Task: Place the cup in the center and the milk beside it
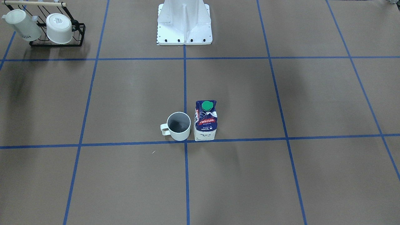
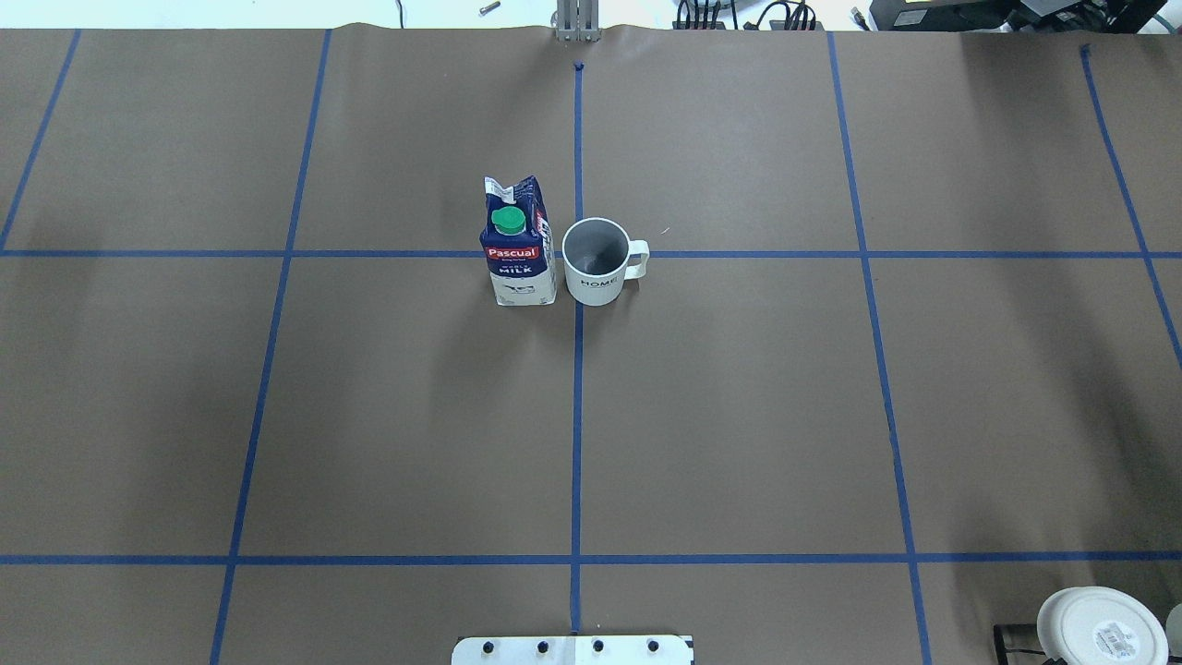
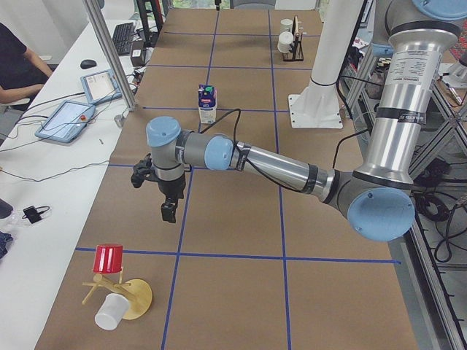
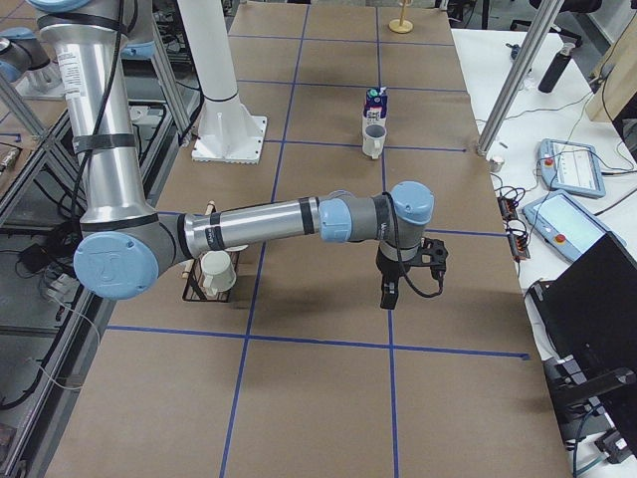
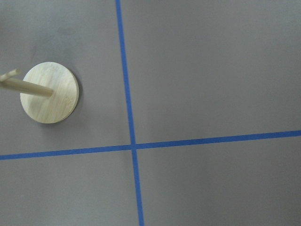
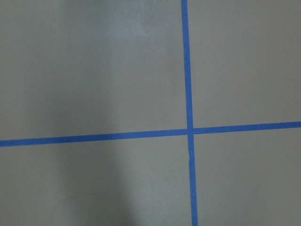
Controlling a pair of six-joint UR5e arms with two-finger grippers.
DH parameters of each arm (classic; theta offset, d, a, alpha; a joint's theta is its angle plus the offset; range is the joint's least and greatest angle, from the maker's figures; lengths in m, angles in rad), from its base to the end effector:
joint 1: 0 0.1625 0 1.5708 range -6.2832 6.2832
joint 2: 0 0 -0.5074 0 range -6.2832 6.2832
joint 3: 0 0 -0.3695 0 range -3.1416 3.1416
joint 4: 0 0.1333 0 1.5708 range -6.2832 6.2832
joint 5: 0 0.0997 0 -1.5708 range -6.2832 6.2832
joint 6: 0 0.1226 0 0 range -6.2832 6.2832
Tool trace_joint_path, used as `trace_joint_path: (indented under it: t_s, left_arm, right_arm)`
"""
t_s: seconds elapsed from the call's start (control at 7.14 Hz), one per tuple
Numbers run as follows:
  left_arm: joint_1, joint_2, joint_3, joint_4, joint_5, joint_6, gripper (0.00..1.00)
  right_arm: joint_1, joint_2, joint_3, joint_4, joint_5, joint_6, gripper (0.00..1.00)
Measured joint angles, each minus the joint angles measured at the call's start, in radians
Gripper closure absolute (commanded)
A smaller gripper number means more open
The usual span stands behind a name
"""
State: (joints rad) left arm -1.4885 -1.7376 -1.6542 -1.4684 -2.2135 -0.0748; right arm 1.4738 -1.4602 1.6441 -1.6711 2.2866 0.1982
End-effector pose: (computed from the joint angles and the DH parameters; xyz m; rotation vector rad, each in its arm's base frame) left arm -0.0140 -0.5583 0.6538 0.0919 0.6508 0.0547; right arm 0.0016 -0.5290 0.6831 -0.0261 -0.7195 0.0669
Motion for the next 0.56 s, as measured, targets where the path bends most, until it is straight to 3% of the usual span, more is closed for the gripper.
trace_joint_path:
  t_s: [0.28, 0.56]
  left_arm:
    - [-0.006, 0.006, 0.086, -0.043, 0.001, 0.007, 0.02]
    - [-0.017, 0.029, 0.109, -0.061, -0.004, 0.008, 0.02]
  right_arm:
    - [0.029, -0.038, -0.001, 0.0, 0.01, -0.018, 0.0]
    - [0.052, -0.054, 0.01, -0.031, 0.026, -0.019, 0.0]
